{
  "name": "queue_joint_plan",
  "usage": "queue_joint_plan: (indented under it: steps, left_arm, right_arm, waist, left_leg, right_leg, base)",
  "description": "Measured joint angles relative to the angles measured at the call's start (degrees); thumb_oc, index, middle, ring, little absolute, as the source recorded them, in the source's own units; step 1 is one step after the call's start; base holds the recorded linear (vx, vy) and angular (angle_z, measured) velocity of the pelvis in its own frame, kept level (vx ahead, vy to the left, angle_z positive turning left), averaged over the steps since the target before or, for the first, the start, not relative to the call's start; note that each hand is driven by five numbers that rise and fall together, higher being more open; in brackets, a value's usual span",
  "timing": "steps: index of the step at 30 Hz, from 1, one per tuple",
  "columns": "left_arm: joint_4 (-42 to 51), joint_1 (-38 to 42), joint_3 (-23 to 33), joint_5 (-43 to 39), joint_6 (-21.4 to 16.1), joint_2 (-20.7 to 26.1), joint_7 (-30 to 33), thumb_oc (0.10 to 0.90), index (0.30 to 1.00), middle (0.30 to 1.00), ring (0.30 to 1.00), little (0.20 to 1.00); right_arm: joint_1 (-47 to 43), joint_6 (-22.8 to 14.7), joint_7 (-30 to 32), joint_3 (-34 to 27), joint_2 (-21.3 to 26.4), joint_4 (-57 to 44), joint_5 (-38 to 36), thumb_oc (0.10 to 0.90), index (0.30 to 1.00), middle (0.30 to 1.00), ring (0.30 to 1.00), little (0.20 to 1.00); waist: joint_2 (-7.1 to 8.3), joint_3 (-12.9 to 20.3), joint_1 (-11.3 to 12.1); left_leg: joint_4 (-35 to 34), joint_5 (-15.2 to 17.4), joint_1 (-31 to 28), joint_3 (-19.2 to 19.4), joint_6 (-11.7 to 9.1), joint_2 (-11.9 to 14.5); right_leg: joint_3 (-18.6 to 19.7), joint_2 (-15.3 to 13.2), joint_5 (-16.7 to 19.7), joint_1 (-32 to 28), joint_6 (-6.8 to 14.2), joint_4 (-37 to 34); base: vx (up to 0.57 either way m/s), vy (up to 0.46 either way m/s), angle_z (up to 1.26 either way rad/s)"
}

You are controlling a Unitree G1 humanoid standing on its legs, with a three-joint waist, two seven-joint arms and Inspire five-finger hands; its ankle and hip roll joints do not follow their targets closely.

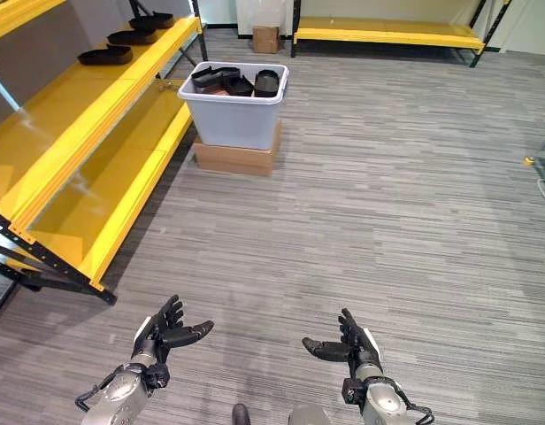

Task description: Move parts from the plastic box to the shelf.

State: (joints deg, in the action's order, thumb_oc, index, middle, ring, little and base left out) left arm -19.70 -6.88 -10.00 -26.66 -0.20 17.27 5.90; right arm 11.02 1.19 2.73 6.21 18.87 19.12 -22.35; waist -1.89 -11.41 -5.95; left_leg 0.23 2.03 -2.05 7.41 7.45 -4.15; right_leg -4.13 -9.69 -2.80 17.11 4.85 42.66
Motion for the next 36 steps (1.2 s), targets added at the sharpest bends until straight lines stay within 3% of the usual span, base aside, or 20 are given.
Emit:
queue_joint_plan:
  steps: [2,3,4,6,9,12,14,15,16,18,22,23,25,26,27,28,30,32,33,36]
  left_arm:
    - [0.1,-0.1,0.1,0.0,0.0,0.0,0.0,0.900,1.000,1.000,1.000,1.000]
    - [0.1,0.1,0.4,0.0,0.1,0.0,0.1,0.900,1.000,1.000,1.000,1.000]
    - [0.0,0.4,0.7,0.0,0.1,0.1,0.1,0.900,1.000,1.000,1.000,1.000]
    - [-0.1,1.1,0.7,0.1,0.2,0.2,-0.2,0.900,1.000,1.000,1.000,1.000]
    - [-0.6,1.1,1.0,0.3,0.2,-0.3,-0.4,0.900,1.000,1.000,1.000,1.000]
    - [-0.6,0.2,1.0,0.5,0.2,-0.3,-0.4,0.900,1.000,1.000,1.000,1.000]
    - [-0.6,-1.6,0.6,0.6,0.2,-0.5,-0.6,0.900,1.000,1.000,1.000,1.000]
    - [-0.6,-2.3,0.0,0.6,0.2,-0.8,-0.6,0.900,1.000,1.000,1.000,1.000]
    - [-0.4,-2.7,-1.0,0.6,0.2,-1.0,-1.1,0.900,1.000,1.000,1.000,1.000]
    - [0.0,-2.2,-1.0,0.5,0.0,-0.8,-1.8,0.900,1.000,1.000,1.000,1.000]
    - [0.2,1.4,-0.9,0.4,0.0,-0.5,-2.1,0.900,1.000,1.000,1.000,1.000]
    - [0.2,2.0,-0.8,0.2,-0.1,-0.6,-2.0,0.900,1.000,1.000,1.000,1.000]
    - [0.4,2.4,-0.8,-0.1,0.0,-0.4,-2.2,0.900,1.000,1.000,1.000,1.000]
    - [0.3,2.2,-0.8,-0.1,0.0,-0.4,-2.3,0.900,1.000,1.000,1.000,1.000]
    - [0.9,1.7,-1.0,0.0,0.1,0.1,-2.7,0.900,1.000,1.000,1.000,1.000]
    - [1.0,1.1,-1.0,0.0,0.1,0.2,-2.7,0.900,1.000,1.000,1.000,1.000]
    - [1.0,0.5,-1.0,0.0,0.3,0.3,-2.9,0.900,1.000,1.000,1.000,1.000]
    - [1.3,0.2,-1.0,-0.1,0.4,0.1,-2.9,0.900,1.000,1.000,1.000,1.000]
    - [1.3,-0.1,-1.0,-0.1,0.4,0.1,-2.9,0.900,1.000,1.000,1.000,1.000]
    - [1.1,-1.9,-0.9,0.0,0.5,-0.3,-2.9,0.900,1.000,1.000,1.000,1.000]
  right_arm:
    - [-0.9,-0.1,0.0,-0.1,0.3,-0.2,0.9,0.900,1.000,1.000,1.000,1.000]
    - [-0.8,-0.1,-0.1,-0.1,0.1,-0.3,0.9,0.900,1.000,1.000,1.000,1.000]
    - [-0.6,0.0,-0.6,-0.1,-0.2,-0.3,0.9,0.900,1.000,1.000,1.000,1.000]
    - [0.6,0.1,-0.7,-0.1,-0.3,-0.3,0.9,0.900,1.000,1.000,1.000,1.000]
    - [1.8,0.1,-0.7,-0.3,-0.4,-0.3,0.9,0.900,1.000,1.000,1.000,1.000]
    - [2.1,0.1,-0.8,-0.3,-0.3,-0.4,0.9,0.900,1.000,1.000,1.000,1.000]
    - [3.6,0.0,-1.0,-0.3,-0.2,-0.2,0.9,0.900,1.000,1.000,1.000,1.000]
    - [4.1,0.2,-1.0,-0.2,0.3,0.1,0.9,0.900,1.000,1.000,1.000,1.000]
    - [4.6,0.2,-1.0,-0.2,1.1,0.2,0.9,0.900,1.000,1.000,1.000,1.000]
    - [3.3,0.2,-1.1,-0.3,1.8,0.2,0.9,0.900,1.000,1.000,1.000,1.000]
    - [-1.4,-1.6,-1.1,-1.2,3.5,0.5,0.9,0.900,1.000,1.000,1.000,1.000]
    - [-2.3,-1.8,-1.1,-1.3,3.6,1.3,0.9,0.900,1.000,1.000,1.000,1.000]
    - [-2.3,-1.8,-1.2,-1.2,3.9,1.3,0.9,0.900,1.000,1.000,1.000,1.000]
    - [-2.0,-1.9,-1.2,-1.2,4.0,1.4,0.9,0.900,1.000,1.000,1.000,1.000]
    - [-1.7,-1.9,-1.1,-1.3,3.8,1.4,0.9,0.900,1.000,1.000,1.000,1.000]
    - [-1.1,-1.7,-0.9,-1.3,3.4,1.5,0.9,0.900,1.000,1.000,1.000,1.000]
    - [-0.7,-1.8,-0.9,-1.4,3.1,1.4,0.9,0.900,1.000,1.000,1.000,1.000]
    - [-0.5,-1.7,-0.7,-1.9,2.3,1.4,0.9,0.900,1.000,1.000,1.000,1.000]
    - [-0.4,-1.7,-0.7,-2.1,2.0,1.4,0.9,0.900,1.000,1.000,1.000,1.000]
    - [0.5,-1.7,-0.8,-2.0,2.1,1.4,0.9,0.900,1.000,1.000,1.000,1.000]
  waist:
    - [-1.61,-1.6,0.2]
    - [-1.56,-2.4,-0.1]
    - [-1.75,-3.4,-0.4]
    - [-0.87,-3.8,-1.4]
    - [0.82,-3.6,-2.5]
    - [1.36,-2.9,-2.5]
    - [0.83,-0.6,-4.1]
    - [-0.57,0.6,-4.1]
    - [-2.51,2.8,-4.7]
    - [-2.99,3.2,-4.7]
    - [-2.38,3.4,-5.1]
    - [-1.99,3.4,-4.9]
    - [-1.08,3.5,-4.5]
    - [-0.81,3.4,-4.1]
    - [0.51,3.2,-2.7]
    - [1.72,2.9,-1.7]
    - [3.68,2.3,-1.5]
    - [5.71,1.1,0.0]
    - [5.93,0.5,0.3]
    - [5.63,-0.3,0.3]
  left_leg:
    - [0.8,0.4,0.5,0.1,0.6,0.3]
    - [1.2,0.7,0.9,-0.6,0.8,0.2]
    - [1.4,0.9,1.0,-1.1,0.4,1.1]
    - [1.5,0.8,0.7,-2.3,-0.6,1.0]
    - [1.5,4.2,-1.4,-4.6,-2.2,0.5]
    - [1.6,7.1,-4.8,-5.1,-2.7,0.5]
    - [1.1,10.1,-8.2,-7.8,-4.9,1.6]
    - [0.9,11.3,-9.0,-7.9,-6.3,3.4]
    - [1.6,12.0,-9.5,-7.9,-7.1,6.2]
    - [3.9,11.6,-9.7,-7.7,-8.3,8.4]
    - [13.2,9.5,-7.6,-7.9,-12.1,11.4]
    - [17.9,9.3,-6.5,-7.9,-12.7,11.9]
    - [32.4,7.3,-1.0,-8.2,-13.4,12.8]
    - [36.8,6.2,0.7,-8.3,-13.1,13.0]
    - [46.1,1.0,4.6,-9.6,-11.7,12.4]
    - [48.4,1.0,6.2,-9.4,-11.4,11.9]
    - [48.5,3.4,10.3,-9.5,-10.3,10.2]
    - [45.9,4.9,15.8,-7.6,-9.8,9.2]
    - [44.0,4.9,18.3,-7.6,-9.8,9.2]
    - [17.5,2.7,18.7,-6.0,-10.4,9.1]
  right_leg:
    - [-0.8,-0.3,-1.1,2.0,0.3,1.6]
    - [-0.5,0.9,-3.2,3.1,1.4,-0.1]
    - [-1.1,2.6,-5.4,2.8,1.0,-6.1]
    - [-3.0,3.8,-4.8,3.1,0.7,-12.8]
    - [-3.9,6.0,0.5,4.2,1.0,-30.7]
    - [-4.8,5.8,5.0,3.7,0.6,-38.6]
    - [-4.4,5.4,7.8,1.3,-0.2,-38.6]
    - [-3.7,7.4,9.3,1.0,-0.8,-37.5]
    - [-4.4,9.6,9.9,0.8,-2.9,-36.0]
    - [-5.6,11.5,10.3,0.0,-7.9,-34.6]
    - [-6.1,14.2,4.8,-3.0,-9.4,-33.1]
    - [-5.8,14.7,3.9,-4.3,-9.4,-33.4]
    - [-4.9,16.1,2.1,-6.8,-12.3,-34.0]
    - [-4.9,16.3,2.4,-7.5,-13.0,-34.1]
    - [-3.3,16.8,1.8,-8.7,-14.3,-34.5]
    - [-2.4,16.8,2.0,-9.9,-14.3,-34.8]
    - [-0.3,16.2,1.0,-11.7,-15.2,-36.1]
    - [1.7,14.7,1.6,-13.4,-14.5,-37.9]
    - [2.0,14.3,1.9,-14.6,-14.3,-38.6]
    - [2.3,13.3,2.7,-18.9,-12.6,-43.2]
  base:
    - [0.24,0.018,-0.17]
    - [0.35,-0.024,0.03]
    - [0.34,-0.074,0.22]
    - [0.36,-0.092,0.43]
    - [0.36,-0.122,0.36]
    - [0.36,-0.165,0.19]
    - [0.35,-0.215,0.47]
    - [0.32,-0.210,0.59]
    - [0.33,-0.212,0.42]
    - [0.35,-0.213,0.24]
    - [0.31,-0.244,0.04]
    - [0.28,-0.285,0.03]
    - [0.23,-0.265,-0.08]
    - [0.21,-0.163,-0.36]
    - [0.20,-0.080,-0.58]
    - [0.17,-0.035,-0.51]
    - [0.15,-0.004,-0.19]
    - [0.21,0.069,-0.28]
    - [0.30,0.132,-0.30]
    - [0.23,0.106,-0.21]
